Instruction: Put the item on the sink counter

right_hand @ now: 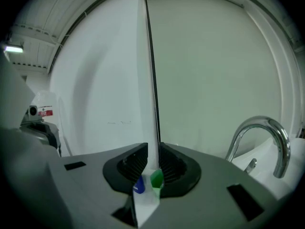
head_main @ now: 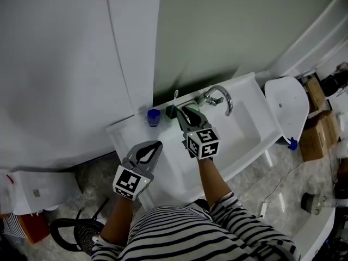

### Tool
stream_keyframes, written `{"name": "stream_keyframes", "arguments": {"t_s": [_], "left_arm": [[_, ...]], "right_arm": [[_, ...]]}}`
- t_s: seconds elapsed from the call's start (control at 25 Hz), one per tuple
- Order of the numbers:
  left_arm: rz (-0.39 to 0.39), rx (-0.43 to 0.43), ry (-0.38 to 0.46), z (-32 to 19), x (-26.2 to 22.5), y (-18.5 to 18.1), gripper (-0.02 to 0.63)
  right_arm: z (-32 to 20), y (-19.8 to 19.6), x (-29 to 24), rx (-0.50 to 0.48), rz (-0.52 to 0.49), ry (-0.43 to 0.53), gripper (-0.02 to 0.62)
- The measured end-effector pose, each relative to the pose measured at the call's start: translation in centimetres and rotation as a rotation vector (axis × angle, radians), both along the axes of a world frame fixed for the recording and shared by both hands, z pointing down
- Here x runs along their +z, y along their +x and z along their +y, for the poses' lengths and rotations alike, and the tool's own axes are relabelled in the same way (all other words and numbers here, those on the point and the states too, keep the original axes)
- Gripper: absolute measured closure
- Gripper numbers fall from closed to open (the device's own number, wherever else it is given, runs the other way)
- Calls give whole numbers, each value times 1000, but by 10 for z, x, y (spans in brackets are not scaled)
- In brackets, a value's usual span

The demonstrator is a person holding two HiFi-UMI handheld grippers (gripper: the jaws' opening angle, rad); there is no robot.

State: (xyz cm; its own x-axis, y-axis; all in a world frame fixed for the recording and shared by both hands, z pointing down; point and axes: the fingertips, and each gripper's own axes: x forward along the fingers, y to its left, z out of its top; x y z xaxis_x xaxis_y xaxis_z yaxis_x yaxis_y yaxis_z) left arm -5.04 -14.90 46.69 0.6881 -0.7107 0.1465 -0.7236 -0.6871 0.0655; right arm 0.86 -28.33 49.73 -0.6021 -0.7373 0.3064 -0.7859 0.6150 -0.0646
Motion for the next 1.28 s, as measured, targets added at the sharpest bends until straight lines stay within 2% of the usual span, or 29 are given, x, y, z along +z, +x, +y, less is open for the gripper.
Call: {"name": "stream_keyframes", "arguments": {"t_s": [0.44, 0.76, 0.92, 1.28], "left_arm": [[12, 3, 47, 16, -18, -5, 598], [53, -43, 61, 32, -30, -21, 598], [70, -54, 72, 41, -37, -23, 598], [73, -64, 115, 59, -56, -27, 598]], "right_arm": [[58, 0, -40, -39, -50, 58, 541], [111, -14, -63, -121, -58, 92, 541], [135, -24, -72, -194, -81, 105, 543], [177, -40, -93, -309, -90, 169, 569]]}}
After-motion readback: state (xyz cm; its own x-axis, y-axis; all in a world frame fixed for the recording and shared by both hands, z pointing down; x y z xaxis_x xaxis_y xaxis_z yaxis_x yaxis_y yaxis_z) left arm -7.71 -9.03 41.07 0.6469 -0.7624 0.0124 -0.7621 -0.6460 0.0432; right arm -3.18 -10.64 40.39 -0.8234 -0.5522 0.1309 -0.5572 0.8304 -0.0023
